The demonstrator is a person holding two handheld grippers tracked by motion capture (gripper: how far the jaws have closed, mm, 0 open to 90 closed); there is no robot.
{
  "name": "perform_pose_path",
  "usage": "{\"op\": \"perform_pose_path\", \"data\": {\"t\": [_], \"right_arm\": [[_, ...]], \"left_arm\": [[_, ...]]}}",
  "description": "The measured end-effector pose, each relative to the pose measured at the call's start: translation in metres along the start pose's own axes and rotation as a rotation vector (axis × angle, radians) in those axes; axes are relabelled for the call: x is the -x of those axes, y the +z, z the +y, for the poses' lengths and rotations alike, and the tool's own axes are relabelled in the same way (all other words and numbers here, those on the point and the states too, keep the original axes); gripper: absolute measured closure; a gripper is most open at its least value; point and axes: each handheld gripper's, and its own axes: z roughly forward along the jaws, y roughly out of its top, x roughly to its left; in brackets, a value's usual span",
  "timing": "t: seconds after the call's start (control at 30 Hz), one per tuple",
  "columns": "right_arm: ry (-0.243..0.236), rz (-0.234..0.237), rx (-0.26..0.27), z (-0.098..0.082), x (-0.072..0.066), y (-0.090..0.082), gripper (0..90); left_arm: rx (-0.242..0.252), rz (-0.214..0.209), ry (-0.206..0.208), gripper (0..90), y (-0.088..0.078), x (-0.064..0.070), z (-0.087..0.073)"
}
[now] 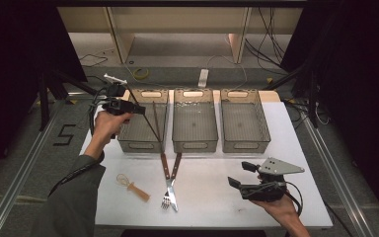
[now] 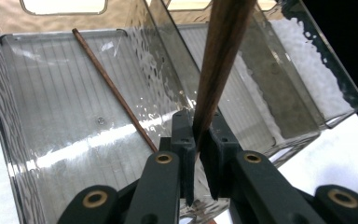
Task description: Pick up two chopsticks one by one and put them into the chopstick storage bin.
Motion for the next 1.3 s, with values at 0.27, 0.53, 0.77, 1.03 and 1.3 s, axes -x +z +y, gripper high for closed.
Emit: {"op": "perform_pose_path", "data": {"t": [0.27, 0.53, 0.77, 1.03, 1.3], "right_arm": [[-0.002, 0.002, -0.001, 0.0, 0.0, 0.0, 27.5], [-0.008, 0.009, -0.012, 0.0, 0.0, 0.001, 27.5], [-0.012, 0.011, -0.01, 0.0, -0.001, 0.0, 27.6], [-0.016, 0.015, -0.018, 0.0, -0.001, 0.001, 27.6], [-0.017, 0.018, -0.021, -0.001, -0.001, 0.001, 27.6]], "left_arm": [[-0.001, 0.057, -0.01, 77.7, 0.015, 0.0, 0.002], [-0.004, 0.101, -0.044, 68.2, 0.03, -0.003, 0.007], [-0.03, 0.128, -0.056, 53.4, 0.044, -0.006, 0.005], [-0.044, 0.145, -0.058, 35.4, 0.048, -0.004, 0.005], [-0.011, 0.042, -0.006, 28.1, 0.027, 0.009, -0.002]]}}
